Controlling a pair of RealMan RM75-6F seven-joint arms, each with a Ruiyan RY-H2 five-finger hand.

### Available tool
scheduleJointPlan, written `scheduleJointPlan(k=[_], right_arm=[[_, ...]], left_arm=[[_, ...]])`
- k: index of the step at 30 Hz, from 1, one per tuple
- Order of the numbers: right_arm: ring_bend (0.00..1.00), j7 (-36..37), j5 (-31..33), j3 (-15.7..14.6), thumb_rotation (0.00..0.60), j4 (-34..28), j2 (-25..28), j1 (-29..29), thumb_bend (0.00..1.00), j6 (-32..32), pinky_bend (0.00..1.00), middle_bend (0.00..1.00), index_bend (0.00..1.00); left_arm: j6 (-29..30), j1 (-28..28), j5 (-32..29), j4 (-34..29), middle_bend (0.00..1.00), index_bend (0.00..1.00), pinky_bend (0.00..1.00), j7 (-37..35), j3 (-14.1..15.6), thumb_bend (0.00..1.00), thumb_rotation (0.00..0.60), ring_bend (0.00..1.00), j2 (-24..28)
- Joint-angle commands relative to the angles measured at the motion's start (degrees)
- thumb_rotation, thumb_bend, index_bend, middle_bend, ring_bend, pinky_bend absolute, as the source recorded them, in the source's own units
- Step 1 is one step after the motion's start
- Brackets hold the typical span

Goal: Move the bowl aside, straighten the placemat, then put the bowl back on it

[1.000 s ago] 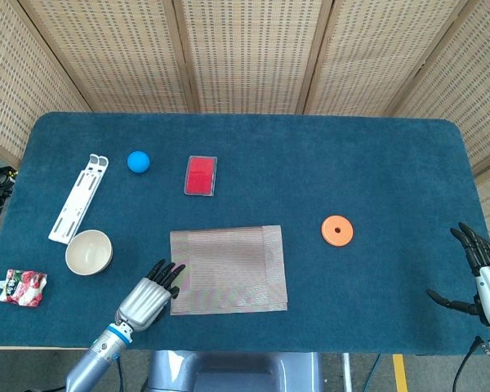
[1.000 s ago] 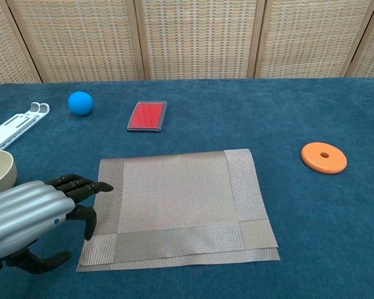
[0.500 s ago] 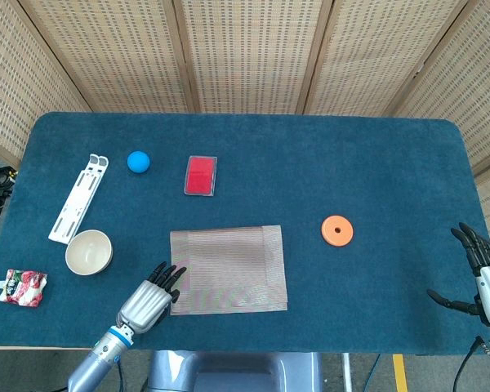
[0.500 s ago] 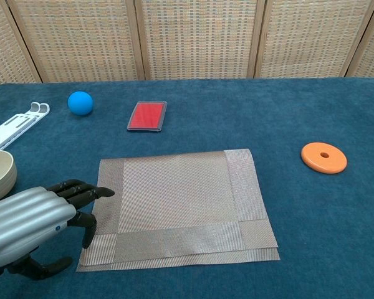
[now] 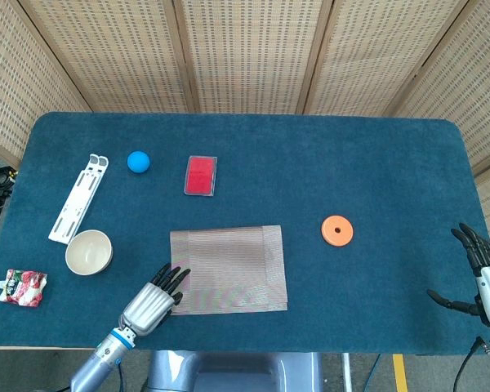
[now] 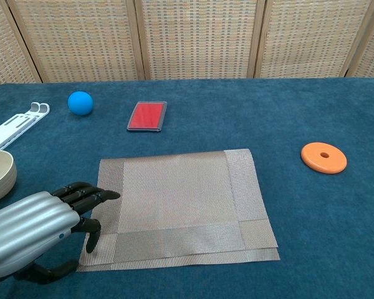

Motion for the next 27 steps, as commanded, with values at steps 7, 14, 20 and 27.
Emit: scheduleJointPlan(k=[7, 14, 20, 27], right_arm=[[0.00, 0.49, -0.25, -0.13, 0.600, -0.05, 0.17, 0.01, 0.15, -0.02, 0.00, 0.00, 0.11], [0.00, 1.15, -0.46, -0.31, 0.600, -0.23, 0.45, 0.06, 0.15, -0.19, 0.00, 0.00, 0.11], [0.00, 1.38, -0.93, -0.49, 0.600, -0.36, 0.57, 0.06, 0.15, -0.03, 0.00, 0.00, 0.11], [0.00, 1.41, -1.18, -0.62, 0.600, -0.49, 0.68, 0.00, 0.15, 0.20, 0.00, 0.00, 0.11]], left_arm=[[0.31, 0.32, 0.50, 0.85, 0.00, 0.48, 0.00, -0.71, 0.00, 0.40, 0.600, 0.00, -0.59], [1.41, 0.66, 1.75, 3.91, 0.00, 0.49, 0.00, -0.56, -0.22, 0.40, 0.600, 0.00, -2.77], [1.72, 0.76, 2.24, 5.34, 0.00, 0.53, 0.00, -0.96, -0.34, 0.40, 0.600, 0.00, -3.95], [1.88, 0.87, 2.74, 6.78, 0.00, 0.57, 0.00, -1.74, -0.23, 0.47, 0.600, 0.00, -4.87]])
